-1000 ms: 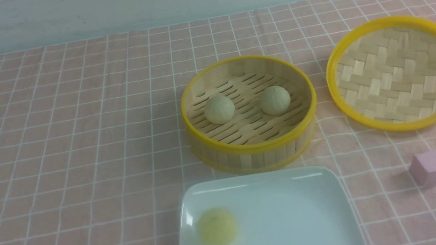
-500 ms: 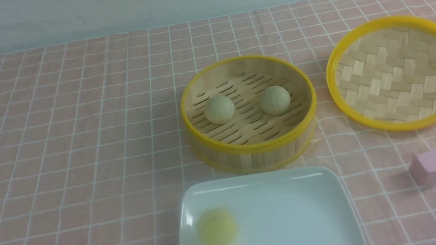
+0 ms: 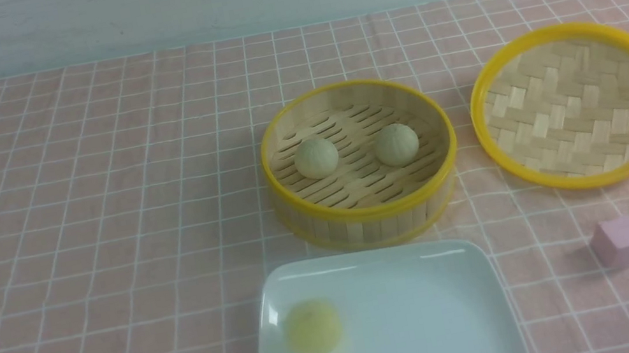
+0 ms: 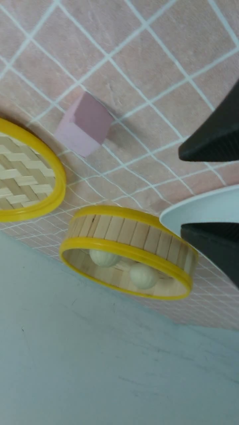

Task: Put the steamed buns into the plate on the pink tablecloth.
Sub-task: 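Reach toward a bun in the bamboo steamer with the right gripper, then move the steamed bun from the bamboo steamer onto the white plate with the right gripper, then reach into the bamboo steamer and grasp a bun with the left gripper, then carry the bun from the bamboo steamer to the plate with the left gripper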

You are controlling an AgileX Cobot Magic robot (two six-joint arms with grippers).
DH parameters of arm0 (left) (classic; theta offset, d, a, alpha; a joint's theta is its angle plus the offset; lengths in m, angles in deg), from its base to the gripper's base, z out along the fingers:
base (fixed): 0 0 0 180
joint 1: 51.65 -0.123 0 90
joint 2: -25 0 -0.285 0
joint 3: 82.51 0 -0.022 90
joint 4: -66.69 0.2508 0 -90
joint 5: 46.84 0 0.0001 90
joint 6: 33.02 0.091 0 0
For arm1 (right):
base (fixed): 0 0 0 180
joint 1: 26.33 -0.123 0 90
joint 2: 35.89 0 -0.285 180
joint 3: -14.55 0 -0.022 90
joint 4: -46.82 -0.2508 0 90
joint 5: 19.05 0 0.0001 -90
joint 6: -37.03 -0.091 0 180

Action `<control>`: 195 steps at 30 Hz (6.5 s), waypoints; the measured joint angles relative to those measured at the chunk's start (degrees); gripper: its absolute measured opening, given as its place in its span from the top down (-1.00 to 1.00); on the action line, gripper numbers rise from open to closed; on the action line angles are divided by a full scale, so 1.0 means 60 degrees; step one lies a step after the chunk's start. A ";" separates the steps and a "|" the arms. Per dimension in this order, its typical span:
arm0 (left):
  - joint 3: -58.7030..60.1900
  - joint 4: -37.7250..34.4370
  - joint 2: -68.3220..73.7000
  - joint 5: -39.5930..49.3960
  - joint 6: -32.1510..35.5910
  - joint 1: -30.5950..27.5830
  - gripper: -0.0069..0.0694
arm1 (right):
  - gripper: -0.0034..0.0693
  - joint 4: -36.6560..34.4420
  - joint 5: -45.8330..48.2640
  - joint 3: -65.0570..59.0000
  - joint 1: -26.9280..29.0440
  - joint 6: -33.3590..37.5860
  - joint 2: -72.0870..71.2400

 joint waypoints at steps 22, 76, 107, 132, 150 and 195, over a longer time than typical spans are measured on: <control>-0.4125 0.0408 0.3070 0.4789 0.4918 0.0000 0.82 | 0.91 0.3515 0.3455 0.5790 0.0000 0.3717 0.3573; -0.5401 0.0397 0.8006 0.5788 0.8010 0.0000 0.19 | 0.88 0.3417 0.2965 1.5206 -0.3616 0.7030 1.7689; -0.5401 0.0502 0.8006 0.5001 0.8010 0.0000 0.19 | -0.30 0.1886 0.0563 0.8950 -0.5223 0.6924 1.5437; -0.7622 -0.2159 1.1904 0.4914 0.9609 0.1557 0.82 | 0.94 0.3973 0.7089 0.7629 -0.2313 0.6701 0.6782; -1.6149 0.4064 1.8621 0.5244 0.5068 0.5025 0.26 | 0.90 0.4052 0.5771 0.6180 -0.2295 0.6672 0.5555; -1.3458 0.1710 1.5953 0.6559 0.7207 0.5548 0.75 | 0.77 0.3971 0.5892 0.6180 -0.2295 0.6305 0.5555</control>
